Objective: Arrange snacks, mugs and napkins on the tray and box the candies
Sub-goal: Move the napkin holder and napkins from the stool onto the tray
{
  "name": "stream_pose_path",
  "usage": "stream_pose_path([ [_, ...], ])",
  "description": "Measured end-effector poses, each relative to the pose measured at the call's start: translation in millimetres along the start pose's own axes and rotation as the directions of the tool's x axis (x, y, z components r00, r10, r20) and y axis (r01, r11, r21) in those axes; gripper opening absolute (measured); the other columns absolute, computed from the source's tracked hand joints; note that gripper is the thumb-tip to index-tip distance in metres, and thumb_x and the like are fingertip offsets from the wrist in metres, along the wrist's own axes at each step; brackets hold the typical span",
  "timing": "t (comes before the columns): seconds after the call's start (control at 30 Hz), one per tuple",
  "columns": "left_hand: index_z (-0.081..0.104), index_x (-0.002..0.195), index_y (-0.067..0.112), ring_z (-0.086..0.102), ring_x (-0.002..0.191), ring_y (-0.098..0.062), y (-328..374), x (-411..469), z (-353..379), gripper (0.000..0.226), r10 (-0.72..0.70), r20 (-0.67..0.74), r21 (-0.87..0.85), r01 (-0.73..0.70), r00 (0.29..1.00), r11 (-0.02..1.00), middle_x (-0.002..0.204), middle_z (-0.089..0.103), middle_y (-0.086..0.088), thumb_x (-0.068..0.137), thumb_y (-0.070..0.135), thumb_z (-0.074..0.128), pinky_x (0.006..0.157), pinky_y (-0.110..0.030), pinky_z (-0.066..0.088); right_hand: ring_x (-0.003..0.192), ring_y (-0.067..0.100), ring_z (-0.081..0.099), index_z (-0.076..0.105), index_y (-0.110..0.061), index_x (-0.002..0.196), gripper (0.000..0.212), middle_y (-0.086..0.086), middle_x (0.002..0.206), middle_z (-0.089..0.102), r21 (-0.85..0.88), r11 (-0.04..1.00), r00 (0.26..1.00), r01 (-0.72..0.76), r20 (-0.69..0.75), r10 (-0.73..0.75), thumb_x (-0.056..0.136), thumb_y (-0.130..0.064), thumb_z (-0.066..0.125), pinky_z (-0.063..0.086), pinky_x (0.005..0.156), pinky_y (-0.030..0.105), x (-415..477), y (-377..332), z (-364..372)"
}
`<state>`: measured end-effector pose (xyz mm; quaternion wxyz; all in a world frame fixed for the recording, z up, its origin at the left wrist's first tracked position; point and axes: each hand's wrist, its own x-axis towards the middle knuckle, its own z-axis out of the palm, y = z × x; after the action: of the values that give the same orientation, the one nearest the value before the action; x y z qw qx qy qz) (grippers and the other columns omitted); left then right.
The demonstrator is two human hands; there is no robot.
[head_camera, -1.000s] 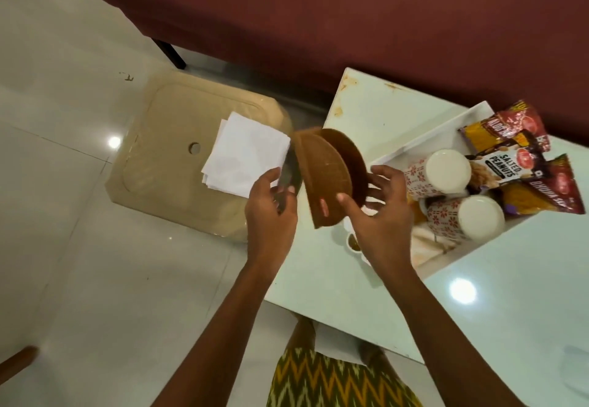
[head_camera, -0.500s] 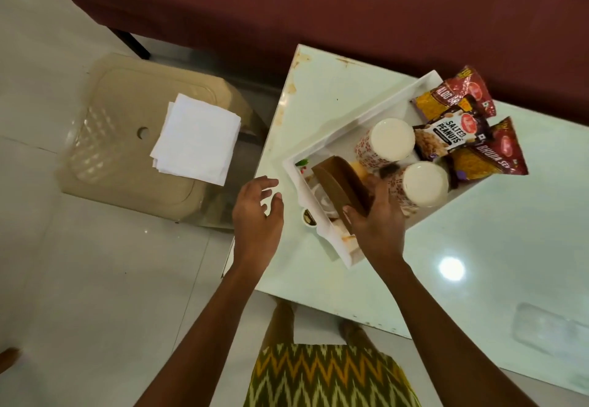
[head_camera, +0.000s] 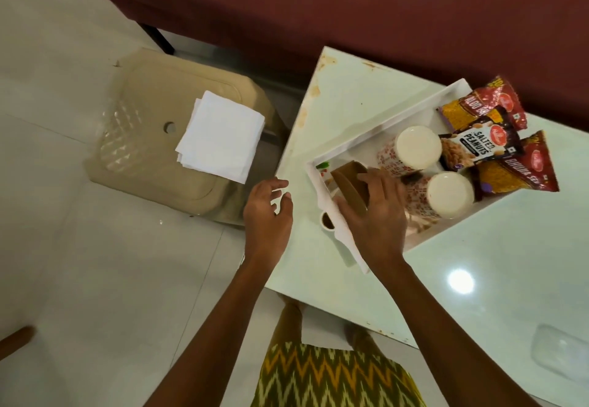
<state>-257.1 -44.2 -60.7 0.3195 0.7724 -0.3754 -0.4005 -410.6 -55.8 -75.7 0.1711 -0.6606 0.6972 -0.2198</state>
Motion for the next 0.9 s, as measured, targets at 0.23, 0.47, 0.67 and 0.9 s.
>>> stream_pose_path([
  [0.23,0.059,0.109,0.008,0.055,0.095,-0.009,-17.7,24.9,-30.7,0.021,0.034,-0.074,0.041,-0.031,0.997,0.999,0.109,0.063,-0.005,0.089,0.011,0.055,0.079,-0.013,0.043,0.112,0.019,0.055,0.052,-0.019,0.12,0.046,0.001,0.126,0.058,0.385,0.811,0.853,-0.44,0.463,0.242,0.082,-0.041,0.065,0.041,0.082,0.02,40.8,-86.3,72.5],
  [0.47,0.06,0.109,0.01,0.056,0.098,-0.012,-44.9,47.6,-67.3,0.021,-0.043,-0.104,-0.01,0.042,0.994,0.999,0.105,0.057,0.004,0.088,0.011,0.055,0.079,-0.016,0.047,0.086,0.015,0.056,0.05,-0.009,0.123,0.063,0.007,0.12,0.06,0.378,0.395,0.535,-0.837,0.714,0.451,0.077,-0.047,0.069,0.046,0.077,0.03,83.8,-112.0,155.8],
  [0.67,0.061,0.106,0.013,0.06,0.1,-0.014,-61.3,58.0,-87.3,0.021,-0.105,-0.093,-0.074,0.099,0.99,0.992,0.112,0.062,-0.004,0.087,0.008,0.054,0.076,-0.013,0.048,0.077,0.014,0.061,0.06,-0.015,0.078,0.022,-0.001,0.091,0.065,0.472,0.314,0.567,-0.823,0.69,0.449,0.073,-0.027,0.078,0.051,0.051,0.017,84.6,-119.7,170.9],
  [0.9,0.061,0.104,0.013,0.058,0.098,-0.011,-62.7,70.4,-93.4,0.019,-0.094,-0.108,-0.1,0.083,0.99,0.992,0.108,0.06,0.001,0.087,0.009,0.054,0.071,-0.004,0.047,0.088,0.023,0.061,0.058,-0.01,0.096,0.026,0.008,0.108,0.064,0.482,0.346,0.593,-0.805,0.665,0.454,0.076,-0.011,0.074,0.056,0.078,0.036,87.4,-126.2,162.0],
])
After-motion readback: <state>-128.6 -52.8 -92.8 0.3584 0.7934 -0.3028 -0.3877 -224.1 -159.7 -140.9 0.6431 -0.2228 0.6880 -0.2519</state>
